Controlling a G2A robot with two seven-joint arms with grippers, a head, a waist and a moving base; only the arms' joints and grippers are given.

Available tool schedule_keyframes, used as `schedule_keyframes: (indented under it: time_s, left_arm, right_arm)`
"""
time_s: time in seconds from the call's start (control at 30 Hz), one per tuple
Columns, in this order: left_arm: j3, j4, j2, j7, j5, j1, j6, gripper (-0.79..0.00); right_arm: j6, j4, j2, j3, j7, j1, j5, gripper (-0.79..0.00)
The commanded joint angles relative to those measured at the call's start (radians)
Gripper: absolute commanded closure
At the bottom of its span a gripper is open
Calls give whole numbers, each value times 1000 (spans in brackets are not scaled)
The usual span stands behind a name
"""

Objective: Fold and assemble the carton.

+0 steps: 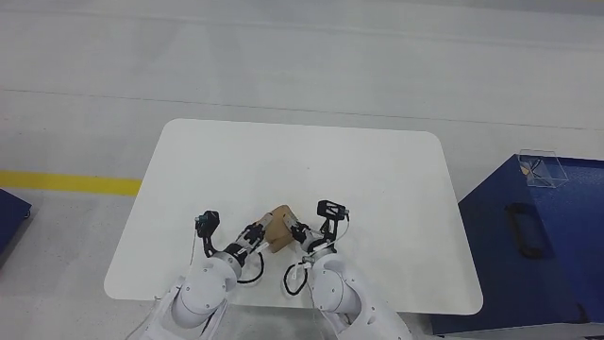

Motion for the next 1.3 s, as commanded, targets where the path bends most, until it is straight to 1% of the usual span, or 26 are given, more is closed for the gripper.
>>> schedule_keyframes:
  time_s: [0.0,0.07,0.13,0.23,0.37,0.43,0.57,0.67,0.87,1.03,1.27]
  left_arm:
    - [-9,-22,2,8,0,22,-15,-560]
    - [-12,-28,3,7,2,32,-19,-579]
    - [-5,-24,2,4,8,33,-16,-576]
    - [18,2,0,1,31,14,0,-573]
    - [35,45,-6,4,32,-17,5,-579]
    - [40,57,-7,2,29,-25,1,-576]
    - [43,66,-9,4,26,-26,-16,-585]
    - [43,66,-9,4,22,-22,-24,-576]
    - [40,67,-10,2,18,-18,-29,-603]
    - [39,67,-10,0,18,-17,-25,-570]
    - [36,65,-11,-5,14,-19,-23,-557]
  right_arm:
    - [-4,2,-2,1,-6,2,6,-785]
    - [-15,-5,-3,6,-19,-2,12,-785]
    - [-29,-19,-3,16,-42,-15,17,-785]
    - [-31,-49,1,45,-65,-33,23,-785]
    - [22,-51,3,66,-84,-33,-19,-785]
    - [57,-28,0,65,-70,-16,-29,-785]
    - [77,35,-12,34,-52,25,-33,-785]
    - [58,67,-19,18,-41,45,-22,-785]
    - [-5,63,-21,18,-45,35,-21,-785]
    - [-21,42,-19,25,-36,21,-32,-785]
    - [-25,34,-22,23,-30,14,-40,-785]
